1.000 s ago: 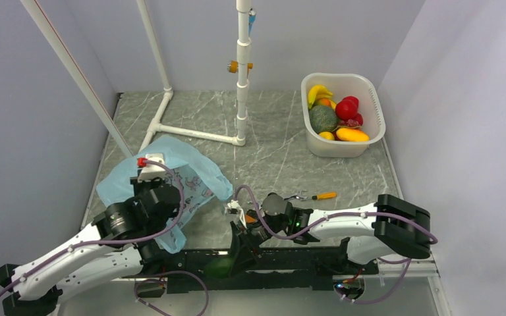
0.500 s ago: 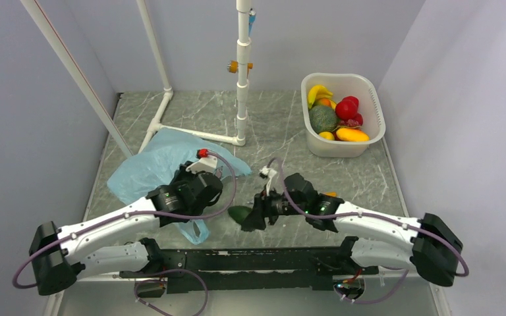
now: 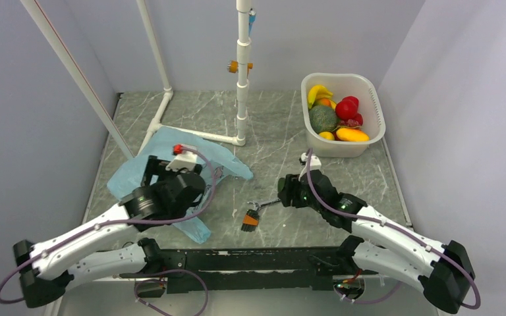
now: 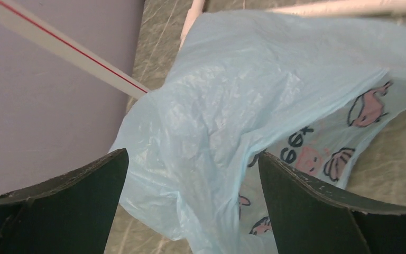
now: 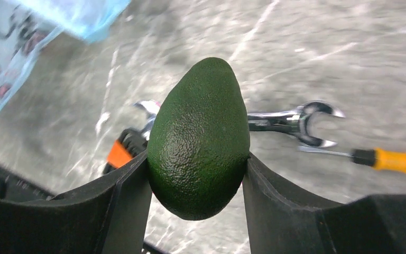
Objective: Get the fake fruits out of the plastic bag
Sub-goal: Place the fake fruit in the bin.
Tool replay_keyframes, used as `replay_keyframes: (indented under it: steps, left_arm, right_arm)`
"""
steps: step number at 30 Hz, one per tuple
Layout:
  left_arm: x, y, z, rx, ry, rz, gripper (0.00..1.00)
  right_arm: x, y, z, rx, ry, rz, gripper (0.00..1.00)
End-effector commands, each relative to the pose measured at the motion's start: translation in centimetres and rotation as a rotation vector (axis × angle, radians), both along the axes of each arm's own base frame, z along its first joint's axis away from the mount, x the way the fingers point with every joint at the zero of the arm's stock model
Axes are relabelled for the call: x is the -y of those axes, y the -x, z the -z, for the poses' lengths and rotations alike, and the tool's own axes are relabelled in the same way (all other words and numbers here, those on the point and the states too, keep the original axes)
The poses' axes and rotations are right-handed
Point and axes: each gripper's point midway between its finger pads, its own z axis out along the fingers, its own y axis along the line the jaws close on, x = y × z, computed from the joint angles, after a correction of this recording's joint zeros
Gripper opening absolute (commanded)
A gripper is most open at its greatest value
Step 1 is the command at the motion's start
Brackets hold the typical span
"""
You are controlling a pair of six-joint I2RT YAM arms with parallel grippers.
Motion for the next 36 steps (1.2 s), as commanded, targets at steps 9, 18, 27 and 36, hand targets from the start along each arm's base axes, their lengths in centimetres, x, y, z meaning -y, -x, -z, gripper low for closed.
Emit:
replay_keyframes:
  steps: [9, 18, 27, 36]
  left_arm:
    - [-2.0, 2.5, -4.7, 0.222, 0.417, 0.144, 0.99]
    - [-1.9, 2.5, -4.5, 0.199, 0.387, 0.139, 0.99]
    - [-1.3, 2.1, -3.9, 0.160, 0.338, 0.136, 0.99]
    - [-1.2, 2.1, -3.8, 0.160, 0.333, 0.142, 0.99]
  right_arm:
    - [11.1, -10.4, -13.0, 0.303, 0.126, 0.597, 0.00]
    - [16.4, -18.5, -14.3, 0.203, 0.025, 0.806, 0.00]
    - [18.0, -23.7, -9.1, 0.066, 0.075, 0.803, 0.17]
    - [16.9, -23.4, -6.9, 0.064, 0.070, 0.725, 0.72]
